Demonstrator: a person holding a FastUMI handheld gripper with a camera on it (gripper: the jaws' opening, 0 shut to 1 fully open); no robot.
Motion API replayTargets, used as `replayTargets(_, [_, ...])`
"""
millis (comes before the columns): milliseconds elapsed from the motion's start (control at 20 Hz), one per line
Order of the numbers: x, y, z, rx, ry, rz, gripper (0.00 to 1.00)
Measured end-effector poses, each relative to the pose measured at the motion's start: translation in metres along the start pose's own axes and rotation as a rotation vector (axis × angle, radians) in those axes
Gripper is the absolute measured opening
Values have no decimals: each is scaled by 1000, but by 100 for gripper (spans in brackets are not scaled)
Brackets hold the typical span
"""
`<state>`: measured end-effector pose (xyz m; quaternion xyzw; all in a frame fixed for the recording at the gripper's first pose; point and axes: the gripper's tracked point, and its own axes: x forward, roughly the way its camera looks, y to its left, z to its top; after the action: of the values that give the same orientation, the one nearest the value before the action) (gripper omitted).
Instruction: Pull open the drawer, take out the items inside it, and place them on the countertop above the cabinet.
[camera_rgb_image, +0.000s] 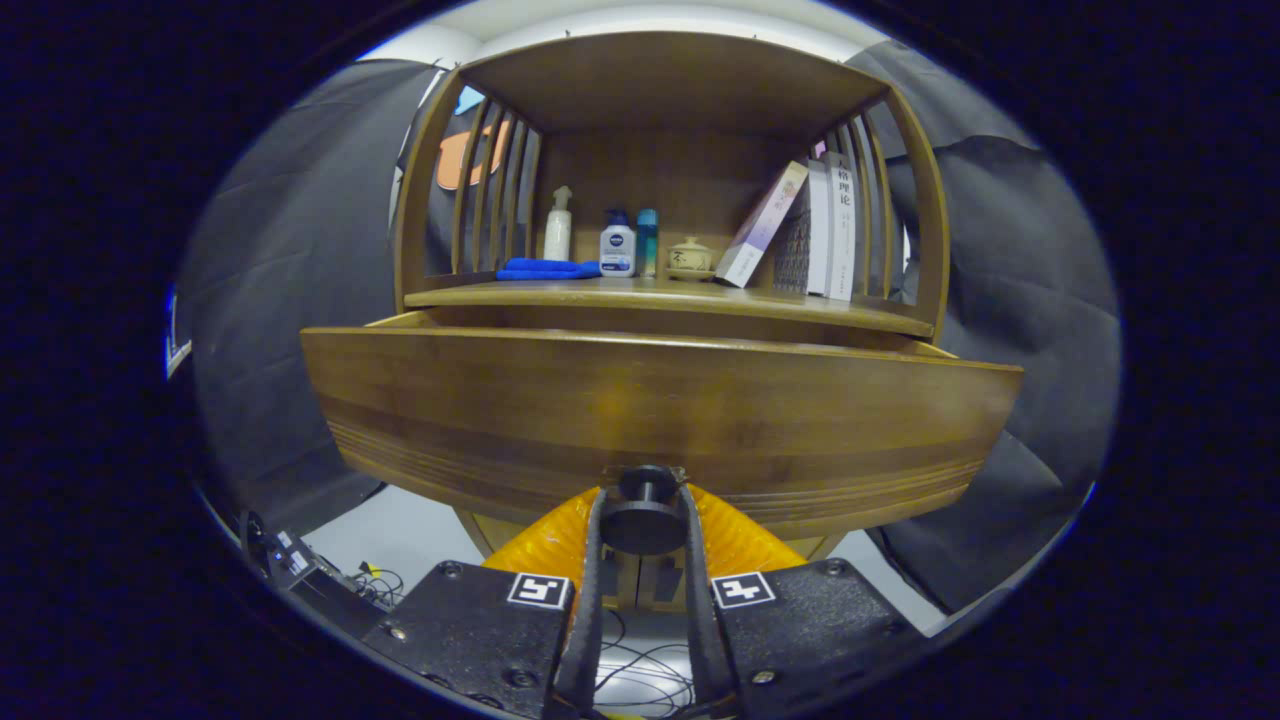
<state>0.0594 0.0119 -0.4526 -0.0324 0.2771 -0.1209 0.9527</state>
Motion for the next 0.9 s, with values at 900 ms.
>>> replayTargets(900, [-81, 12, -46, -36, 50, 97, 39])
